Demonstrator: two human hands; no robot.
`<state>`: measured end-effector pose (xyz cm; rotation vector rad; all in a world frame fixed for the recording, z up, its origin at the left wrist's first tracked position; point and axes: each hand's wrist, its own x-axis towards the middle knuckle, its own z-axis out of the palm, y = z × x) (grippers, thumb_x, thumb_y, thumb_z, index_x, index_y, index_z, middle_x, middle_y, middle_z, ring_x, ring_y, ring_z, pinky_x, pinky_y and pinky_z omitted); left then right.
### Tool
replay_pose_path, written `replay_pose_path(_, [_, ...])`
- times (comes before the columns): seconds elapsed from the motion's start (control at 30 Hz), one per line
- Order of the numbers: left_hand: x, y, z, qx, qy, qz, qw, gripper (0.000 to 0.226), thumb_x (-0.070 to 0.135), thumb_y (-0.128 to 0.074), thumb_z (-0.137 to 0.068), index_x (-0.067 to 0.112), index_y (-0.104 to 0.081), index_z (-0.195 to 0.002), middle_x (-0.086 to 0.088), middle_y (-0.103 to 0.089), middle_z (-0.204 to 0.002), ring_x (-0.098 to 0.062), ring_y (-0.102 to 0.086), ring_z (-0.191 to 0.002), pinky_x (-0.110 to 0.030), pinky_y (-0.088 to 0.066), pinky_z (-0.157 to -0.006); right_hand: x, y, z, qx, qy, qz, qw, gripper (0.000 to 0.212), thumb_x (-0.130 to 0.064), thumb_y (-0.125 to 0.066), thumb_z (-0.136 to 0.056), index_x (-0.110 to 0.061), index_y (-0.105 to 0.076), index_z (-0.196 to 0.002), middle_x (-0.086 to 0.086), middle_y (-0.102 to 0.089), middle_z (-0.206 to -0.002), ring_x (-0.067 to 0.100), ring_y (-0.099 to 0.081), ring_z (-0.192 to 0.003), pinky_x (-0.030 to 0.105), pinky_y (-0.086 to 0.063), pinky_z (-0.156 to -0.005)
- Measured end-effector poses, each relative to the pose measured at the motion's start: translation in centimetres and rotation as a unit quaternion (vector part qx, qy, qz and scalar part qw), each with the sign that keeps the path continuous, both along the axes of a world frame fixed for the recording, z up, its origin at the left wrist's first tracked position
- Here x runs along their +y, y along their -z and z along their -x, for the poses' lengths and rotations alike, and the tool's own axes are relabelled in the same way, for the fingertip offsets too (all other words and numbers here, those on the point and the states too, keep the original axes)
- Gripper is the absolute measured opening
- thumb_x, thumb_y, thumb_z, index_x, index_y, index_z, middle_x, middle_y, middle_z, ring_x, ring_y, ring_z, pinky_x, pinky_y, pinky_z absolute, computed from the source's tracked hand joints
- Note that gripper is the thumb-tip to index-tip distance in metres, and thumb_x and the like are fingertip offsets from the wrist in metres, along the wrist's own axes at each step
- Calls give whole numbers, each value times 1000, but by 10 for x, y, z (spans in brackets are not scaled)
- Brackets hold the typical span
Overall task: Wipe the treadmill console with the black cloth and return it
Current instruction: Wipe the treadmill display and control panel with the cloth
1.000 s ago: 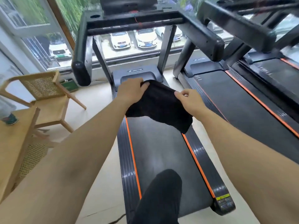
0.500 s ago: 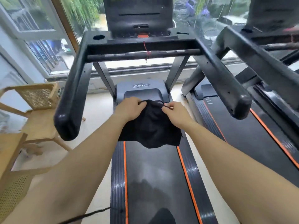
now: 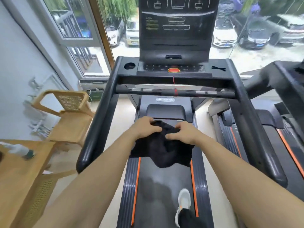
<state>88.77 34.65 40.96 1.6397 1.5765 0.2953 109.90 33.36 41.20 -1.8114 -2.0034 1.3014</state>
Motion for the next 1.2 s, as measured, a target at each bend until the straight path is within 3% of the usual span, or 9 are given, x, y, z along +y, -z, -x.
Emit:
replay_pose_path(0.13, [74, -7, -11, 37, -22, -22, 999, 8, 37, -73, -80, 30, -69, -77, 4, -72, -86, -21, -67, -86, -30, -51, -73, 82, 2, -26, -39, -69, 49, 996, 32, -35, -80, -82, -10, -74, -101, 8, -76, -100, 26, -70, -92, 39, -57, -87])
replay_pose_path(0.23, [131, -26, -22, 58, -43, -10, 997, 30, 47, -76, -80, 23, -73, -96, 3, -72, -96, -20, -66, -94, -33, -50, -83, 144, -8, -50, -42, -67, 81, 994, 34, -39, -70, -93, -7, -67, -104, 6, -71, -101, 22, -66, -91, 36, -51, -83])
replay_pose_path(0.43, [248, -92, -46, 61, 0, 37, 997, 47, 57, -83, -69, 20, -75, -96, 2, -76, -88, -18, -72, -79, -34, -57, -74, 271, -53, -85, 170, 72, 43, 982, 30, -38, -66, -91, -13, -70, -75, 3, -75, -79, 20, -66, -75, 33, -45, -74])
replay_pose_path(0.53, [310, -106, -50, 109, 24, -11, 994, 31, 43, -85, -71, 17, -74, -81, 3, -73, -75, -21, -70, -74, -33, -54, -67, 325, -74, -91, 220, 88, 7, 971, 34, -40, -68, -89, -11, -69, -73, 3, -71, -67, 19, -65, -63, 31, -46, -65])
replay_pose_path(0.6, [353, -110, -50, 102, 15, -50, 993, 19, 29, -80, -76, 12, -73, -82, -5, -74, -81, -27, -71, -82, -40, -54, -72, 360, -83, -92, 237, 76, 6, 968, 28, -38, -70, -91, -12, -76, -86, 4, -79, -81, 20, -75, -75, 32, -56, -72])
replay_pose_path(0.8, [476, -110, -44, 43, -11, -127, 991, 11, 13, -69, -84, 8, -68, -93, -9, -72, -95, -29, -68, -93, -38, -52, -83, 469, -89, -79, 205, 118, -71, 969, 33, -27, -68, -78, 0, -61, -96, 5, -67, -83, 22, -63, -79, 38, -49, -78])
replay_pose_path(0.9, [533, -111, -41, 10, -30, -151, 988, 17, 18, -66, -87, 12, -63, -102, -6, -68, -104, -25, -63, -99, -37, -48, -87, 517, -99, -66, 192, 170, -137, 957, 10, -20, -63, -86, -15, -56, -85, -4, -58, -79, 17, -54, -78, 38, -40, -76])
replay_pose_path(1.03, [581, -116, -37, -22, -48, -196, 979, 23, 29, -67, -88, 14, -58, -103, 0, -66, -97, -22, -60, -94, -33, -41, -78, 559, -110, -47, 137, 186, -185, 955, 17, -17, -57, -91, -23, -46, -103, -6, -62, -89, 24, -58, -92, 43, -43, -83])
replay_pose_path(1.2, [614, -139, -39, -11, -99, -368, 925, 30, 26, -63, -91, 16, -50, -117, 2, -62, -95, -27, -61, -87, -36, -43, -76, 597, -122, -28, 81, 228, -320, 916, 28, -11, -53, -93, -20, -38, -116, -5, -54, -96, 29, -54, -89, 37, -35, -78])
